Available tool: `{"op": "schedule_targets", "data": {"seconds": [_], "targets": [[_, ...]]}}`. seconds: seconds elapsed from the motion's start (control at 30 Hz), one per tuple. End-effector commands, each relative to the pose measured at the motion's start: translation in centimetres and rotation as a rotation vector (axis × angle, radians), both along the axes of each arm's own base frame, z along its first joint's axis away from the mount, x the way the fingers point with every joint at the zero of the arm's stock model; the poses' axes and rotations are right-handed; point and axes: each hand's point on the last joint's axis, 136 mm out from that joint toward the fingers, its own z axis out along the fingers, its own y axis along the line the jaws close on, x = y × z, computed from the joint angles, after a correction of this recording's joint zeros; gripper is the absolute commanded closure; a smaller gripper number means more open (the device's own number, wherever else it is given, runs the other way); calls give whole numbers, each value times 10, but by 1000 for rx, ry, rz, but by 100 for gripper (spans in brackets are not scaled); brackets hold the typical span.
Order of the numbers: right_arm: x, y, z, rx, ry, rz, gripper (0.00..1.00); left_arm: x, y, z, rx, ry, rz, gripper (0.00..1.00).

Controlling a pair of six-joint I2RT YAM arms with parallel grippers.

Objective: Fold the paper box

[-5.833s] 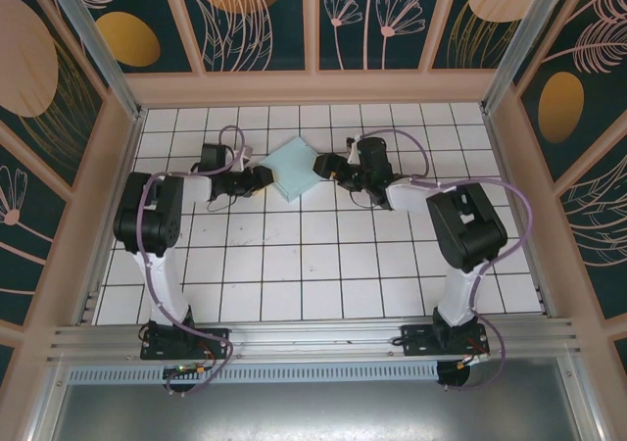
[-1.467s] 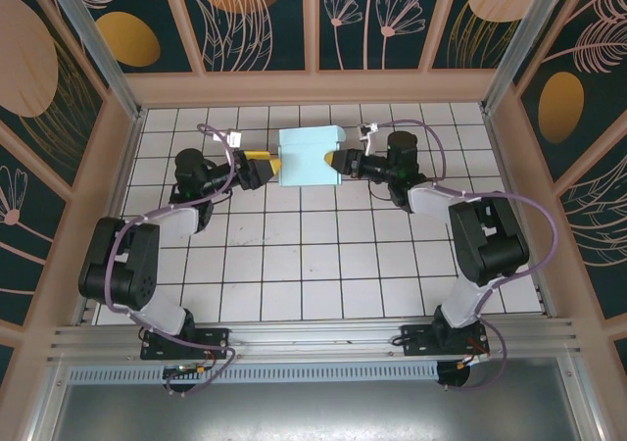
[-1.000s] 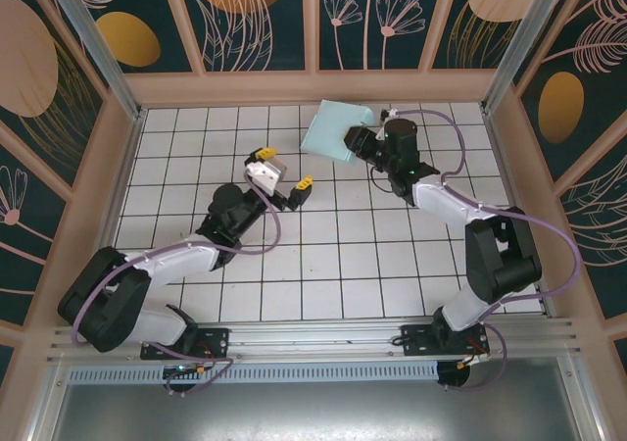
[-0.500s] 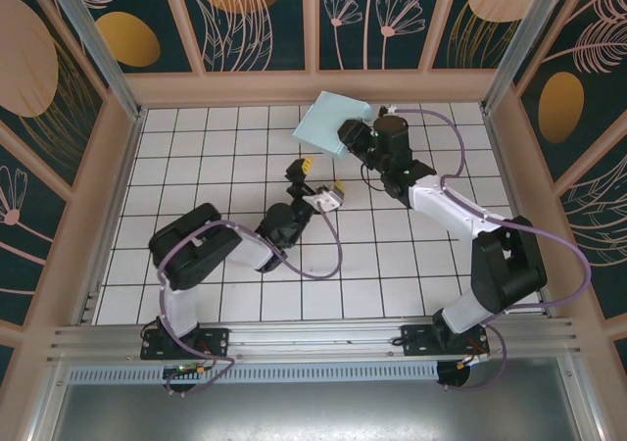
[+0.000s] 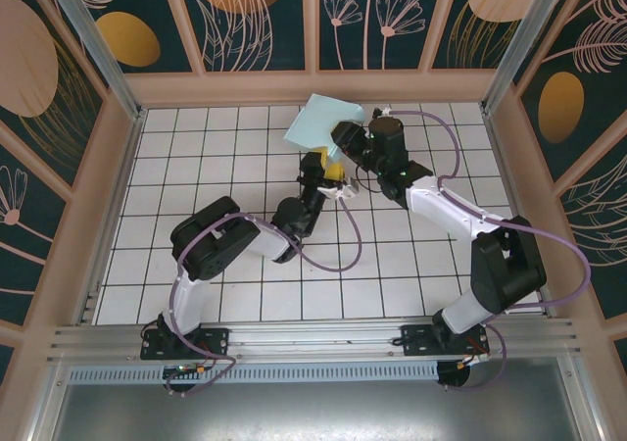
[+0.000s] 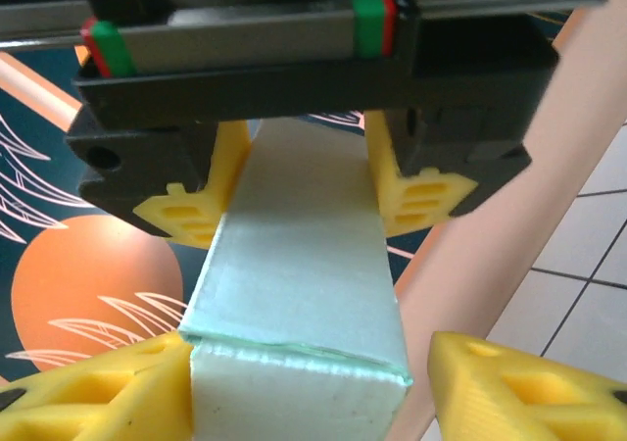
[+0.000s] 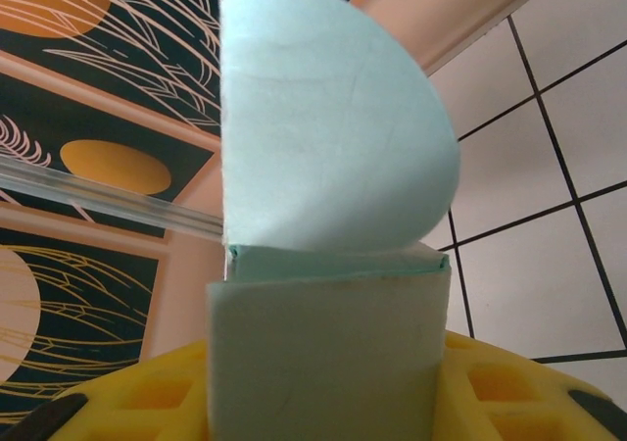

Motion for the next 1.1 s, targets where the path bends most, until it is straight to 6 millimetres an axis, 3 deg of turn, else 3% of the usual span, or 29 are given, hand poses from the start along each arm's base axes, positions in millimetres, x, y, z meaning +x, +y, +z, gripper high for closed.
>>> {"op": "schedule_targets", "data": {"seconds": [0.0, 0.43, 0.57, 0.8, 0.93, 1.07], "targets": [[-5, 8, 28, 55, -61, 31, 67, -8, 14, 44, -148, -136, 27, 48], [-6, 13, 21, 53, -51, 44, 64, -1, 23, 42, -202, -99, 72, 71], [-6, 13, 20, 52, -54, 46, 55, -2, 25, 44, -225, -96, 70, 72], [-7, 2, 33, 36, -114, 35, 27, -5, 37, 49, -411, -8, 7, 72], [-12, -14, 46, 38, -182, 23, 17, -4, 54, 51, -599, 75, -63, 72], [-19, -43, 55, 4, -255, -32, 13, -2, 77, 59, -807, 159, -163, 73]]}}
